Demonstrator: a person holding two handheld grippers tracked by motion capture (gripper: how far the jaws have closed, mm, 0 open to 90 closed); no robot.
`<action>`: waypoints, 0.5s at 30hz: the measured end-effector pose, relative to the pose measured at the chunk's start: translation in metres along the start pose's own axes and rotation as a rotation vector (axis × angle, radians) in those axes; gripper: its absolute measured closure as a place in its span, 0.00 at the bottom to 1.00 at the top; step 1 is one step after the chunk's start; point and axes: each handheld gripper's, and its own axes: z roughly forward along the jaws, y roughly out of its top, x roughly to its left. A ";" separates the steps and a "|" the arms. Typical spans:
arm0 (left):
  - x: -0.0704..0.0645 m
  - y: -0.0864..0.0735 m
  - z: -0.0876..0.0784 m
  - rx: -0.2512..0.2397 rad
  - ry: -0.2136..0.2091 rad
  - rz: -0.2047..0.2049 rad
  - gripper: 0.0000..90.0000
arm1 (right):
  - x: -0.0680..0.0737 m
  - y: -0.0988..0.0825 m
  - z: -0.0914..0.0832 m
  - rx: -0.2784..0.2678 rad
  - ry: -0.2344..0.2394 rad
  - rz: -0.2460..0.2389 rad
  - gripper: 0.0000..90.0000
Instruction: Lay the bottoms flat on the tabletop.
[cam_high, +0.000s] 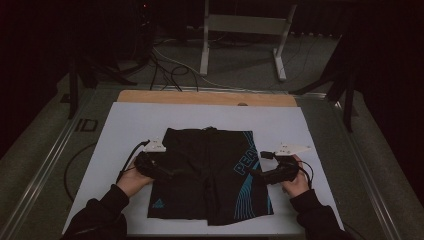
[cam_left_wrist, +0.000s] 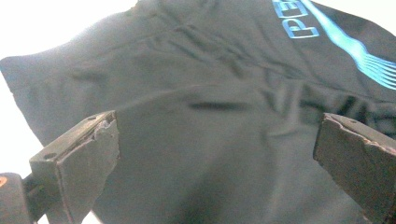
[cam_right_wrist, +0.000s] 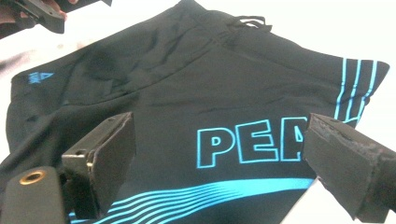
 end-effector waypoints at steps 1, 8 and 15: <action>0.004 0.000 0.000 0.000 0.013 -0.015 0.02 | -0.001 0.001 0.002 0.000 0.002 0.001 0.12; 0.031 0.004 0.000 -0.019 0.091 -0.074 0.02 | -0.017 0.008 0.011 -0.002 -0.043 0.019 0.12; 0.056 0.012 0.011 -0.047 0.166 -0.148 0.02 | -0.037 0.022 0.019 -0.022 -0.117 0.071 0.12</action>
